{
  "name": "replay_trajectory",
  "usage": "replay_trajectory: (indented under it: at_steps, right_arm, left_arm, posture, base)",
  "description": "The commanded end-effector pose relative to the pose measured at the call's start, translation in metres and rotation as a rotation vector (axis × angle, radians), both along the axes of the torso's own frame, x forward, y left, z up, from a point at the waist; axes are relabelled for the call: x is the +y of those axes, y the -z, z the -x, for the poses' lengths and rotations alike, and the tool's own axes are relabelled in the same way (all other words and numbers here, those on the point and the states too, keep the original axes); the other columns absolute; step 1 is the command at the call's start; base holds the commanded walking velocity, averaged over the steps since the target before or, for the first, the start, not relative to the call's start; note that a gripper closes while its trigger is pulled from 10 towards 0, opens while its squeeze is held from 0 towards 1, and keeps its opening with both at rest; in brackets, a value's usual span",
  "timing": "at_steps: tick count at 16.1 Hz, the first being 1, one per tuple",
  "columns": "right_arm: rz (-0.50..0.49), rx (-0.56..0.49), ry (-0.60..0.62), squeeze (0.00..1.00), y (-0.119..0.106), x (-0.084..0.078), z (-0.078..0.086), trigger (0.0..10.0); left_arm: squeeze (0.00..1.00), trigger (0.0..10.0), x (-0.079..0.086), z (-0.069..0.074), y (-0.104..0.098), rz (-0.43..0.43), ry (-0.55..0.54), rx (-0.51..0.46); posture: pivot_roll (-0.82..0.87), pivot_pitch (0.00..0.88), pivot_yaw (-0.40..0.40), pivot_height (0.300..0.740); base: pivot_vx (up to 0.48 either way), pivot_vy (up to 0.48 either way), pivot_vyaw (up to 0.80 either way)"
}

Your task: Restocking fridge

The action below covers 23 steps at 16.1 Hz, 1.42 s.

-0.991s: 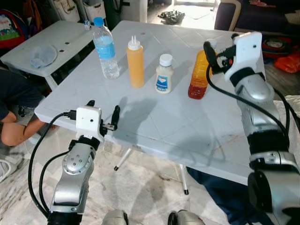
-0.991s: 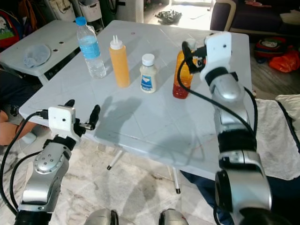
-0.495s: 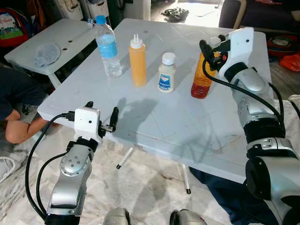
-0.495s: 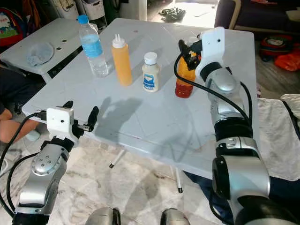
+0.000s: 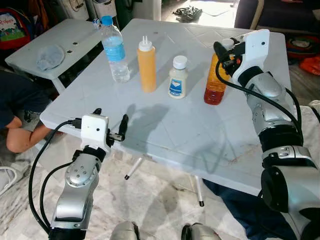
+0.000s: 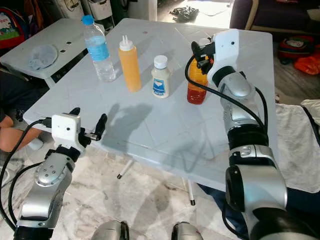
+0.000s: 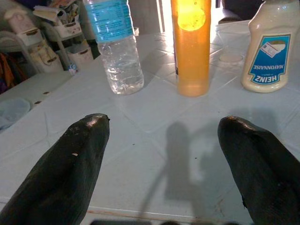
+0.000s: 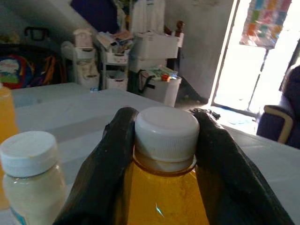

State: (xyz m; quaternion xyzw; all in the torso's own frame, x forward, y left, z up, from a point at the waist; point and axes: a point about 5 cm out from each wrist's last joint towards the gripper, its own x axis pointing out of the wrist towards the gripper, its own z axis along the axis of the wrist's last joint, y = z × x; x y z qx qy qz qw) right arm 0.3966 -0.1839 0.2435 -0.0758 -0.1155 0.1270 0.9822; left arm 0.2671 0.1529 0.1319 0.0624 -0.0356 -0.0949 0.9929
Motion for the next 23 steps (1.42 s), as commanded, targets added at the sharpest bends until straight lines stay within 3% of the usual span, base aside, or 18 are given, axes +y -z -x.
replay_trajectory:
  at_steps: [1, 2, 5, 6, 8, 10, 11, 12, 13, 19, 23]
  right_arm:
    - [-0.039, 0.04, 0.039, 0.0, 0.006, -0.001, 0.002, 0.0]
    - [-0.062, 0.04, 0.049, 0.0, 0.009, 0.001, 0.008, 0.0]
    - [-0.097, -0.053, -0.01, 0.0, 0.014, 0.024, 0.048, 0.0]
    - [-0.137, -0.094, 0.022, 0.0, 0.015, 0.031, 0.065, 0.0]
    - [-0.122, -0.158, 0.101, 0.0, 0.014, 0.034, 0.082, 0.0]
    - [-0.115, -0.153, 0.147, 0.0, 0.02, 0.036, 0.094, 0.0]
    - [-0.12, -0.116, 0.168, 0.0, 0.032, 0.037, 0.101, 2.1]
    - [-0.133, -0.093, 0.17, 0.0, 0.036, 0.037, 0.103, 7.2]
    - [-0.14, -0.08, 0.169, 0.0, 0.039, 0.038, 0.105, 10.0]
    - [-0.113, -0.034, 0.197, 0.0, 0.057, 0.033, 0.116, 10.0]
    - [-0.092, -0.105, 0.135, 0.0, 0.04, 0.044, 0.113, 10.0]
  left_arm:
    - [0.0, 10.0, 0.002, 0.001, 0.001, -0.018, -0.013, 0.012]
    - [0.0, 10.0, 0.003, 0.003, 0.005, -0.028, -0.032, 0.037]
    - [0.0, 10.0, 0.006, 0.004, 0.012, -0.023, -0.09, 0.069]
    - [0.0, 10.0, 0.007, 0.002, 0.012, -0.01, -0.113, 0.062]
    - [0.0, 10.0, 0.005, 0.001, 0.012, -0.002, -0.125, 0.059]
    - [0.0, 10.0, 0.004, 0.003, 0.014, 0.005, -0.133, 0.067]
    - [0.0, 10.0, 0.003, 0.004, 0.017, 0.008, -0.139, 0.08]
    - [0.0, 10.0, 0.003, 0.005, 0.018, 0.008, -0.141, 0.083]
    - [0.0, 10.0, 0.003, 0.005, 0.018, 0.008, -0.143, 0.084]
    - [0.0, 10.0, 0.007, -0.001, 0.013, 0.002, -0.167, 0.054]
    - [0.0, 10.0, 0.005, -0.005, 0.013, 0.004, -0.161, 0.048]
  posture:
    - [0.06, 0.097, 0.075, 0.74]
    - [0.05, 0.095, 0.073, 0.74]
    - [0.05, 0.075, 0.05, 0.74]
    - [0.04, 0.067, 0.038, 0.74]
    - [0.04, 0.055, 0.03, 0.74]
    - [0.03, 0.051, 0.026, 0.74]
    - [0.03, 0.052, 0.023, 0.74]
    - [0.04, 0.054, 0.022, 0.74]
    - [0.04, 0.059, 0.021, 0.74]
    - [0.03, 0.036, 0.017, 0.74]
    - [0.03, 0.022, 0.017, 0.74]
  base:
    - [0.0, 0.0, 0.0]
    - [0.0, 0.0, 0.0]
    - [0.0, 0.0, 0.0]
    - [0.0, 0.0, 0.0]
    - [0.0, 0.0, 0.0]
    - [0.0, 0.0, 0.0]
    - [0.0, 0.0, 0.0]
    - [0.0, 0.0, 0.0]
    - [-0.244, 0.0, 0.0]
    - [-0.282, 0.0, 0.0]
    - [-0.292, 0.0, 0.2]
